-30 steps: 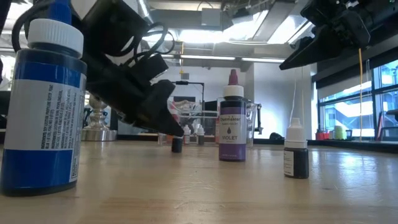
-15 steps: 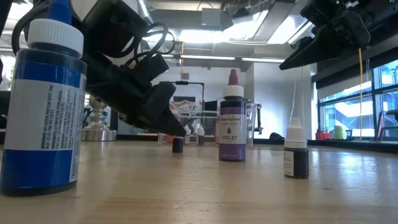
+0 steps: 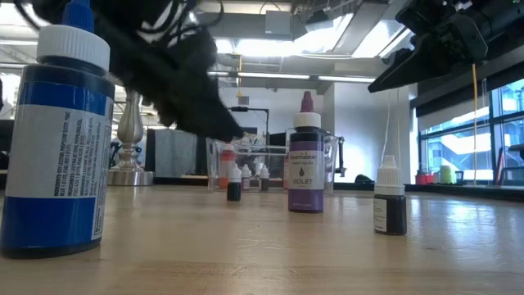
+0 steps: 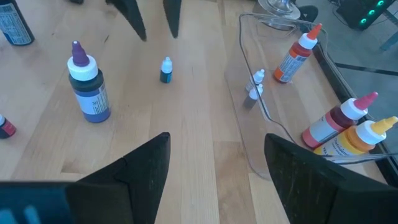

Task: Pick & Place food coloring
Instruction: Put the top small blue food coloring bottle into the transparent bin

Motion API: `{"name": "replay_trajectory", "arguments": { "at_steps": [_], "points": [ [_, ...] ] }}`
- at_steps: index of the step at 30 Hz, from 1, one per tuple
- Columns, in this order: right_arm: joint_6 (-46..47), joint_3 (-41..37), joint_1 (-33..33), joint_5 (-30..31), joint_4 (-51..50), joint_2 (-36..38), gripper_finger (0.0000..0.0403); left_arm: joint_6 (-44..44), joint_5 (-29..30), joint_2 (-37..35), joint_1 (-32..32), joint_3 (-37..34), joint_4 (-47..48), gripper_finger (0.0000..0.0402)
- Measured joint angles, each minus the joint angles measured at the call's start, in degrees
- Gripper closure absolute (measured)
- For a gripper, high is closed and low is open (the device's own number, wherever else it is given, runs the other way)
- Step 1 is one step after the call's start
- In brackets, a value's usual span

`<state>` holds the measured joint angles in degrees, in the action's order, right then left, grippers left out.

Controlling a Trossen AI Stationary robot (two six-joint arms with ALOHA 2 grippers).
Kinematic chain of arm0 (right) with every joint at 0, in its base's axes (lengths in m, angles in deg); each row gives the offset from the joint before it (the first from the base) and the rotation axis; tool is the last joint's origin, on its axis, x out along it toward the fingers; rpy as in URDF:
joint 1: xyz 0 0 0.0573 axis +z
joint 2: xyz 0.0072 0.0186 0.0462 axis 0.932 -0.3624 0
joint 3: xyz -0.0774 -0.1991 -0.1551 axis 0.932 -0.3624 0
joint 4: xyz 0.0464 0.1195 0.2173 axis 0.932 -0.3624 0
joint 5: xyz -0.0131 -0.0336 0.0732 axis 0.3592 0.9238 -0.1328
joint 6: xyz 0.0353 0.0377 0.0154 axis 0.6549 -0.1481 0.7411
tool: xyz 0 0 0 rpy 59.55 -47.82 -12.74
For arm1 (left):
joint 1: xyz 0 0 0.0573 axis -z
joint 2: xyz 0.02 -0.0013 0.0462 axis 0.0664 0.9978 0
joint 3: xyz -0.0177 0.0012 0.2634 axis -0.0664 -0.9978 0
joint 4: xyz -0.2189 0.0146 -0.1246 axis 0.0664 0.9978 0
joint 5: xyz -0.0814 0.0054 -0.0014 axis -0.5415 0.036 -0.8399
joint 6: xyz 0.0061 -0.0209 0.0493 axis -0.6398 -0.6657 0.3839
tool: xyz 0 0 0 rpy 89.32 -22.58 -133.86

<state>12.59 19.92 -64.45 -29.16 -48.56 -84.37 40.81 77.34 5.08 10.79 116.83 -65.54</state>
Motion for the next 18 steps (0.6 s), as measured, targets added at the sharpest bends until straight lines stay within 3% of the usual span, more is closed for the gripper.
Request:
{"name": "replay_trajectory", "arguments": {
  "at_steps": [7, 13, 18],
  "points": [
    [-0.02, 0.0, 0.01, 0.0, -0.03, 0.02, 0.0142, -3.29, -21.25, -4.39, -7.95, 6.51, 12.53, 0.0191],
    [-0.02, 0.0, -0.01, 0.0, -0.17, 0.02, 0.0142, 2.45, -23.3, -1.62, -12.12, 14.62, 31.95, 0.019],
    [-0.03, 0.0, 0.0, 0.0, -0.39, 0.02, 0.0142, 7.05, -27.4, -1.02, -13.01, 17.77, 36.99, 0.019]
  ]
}}
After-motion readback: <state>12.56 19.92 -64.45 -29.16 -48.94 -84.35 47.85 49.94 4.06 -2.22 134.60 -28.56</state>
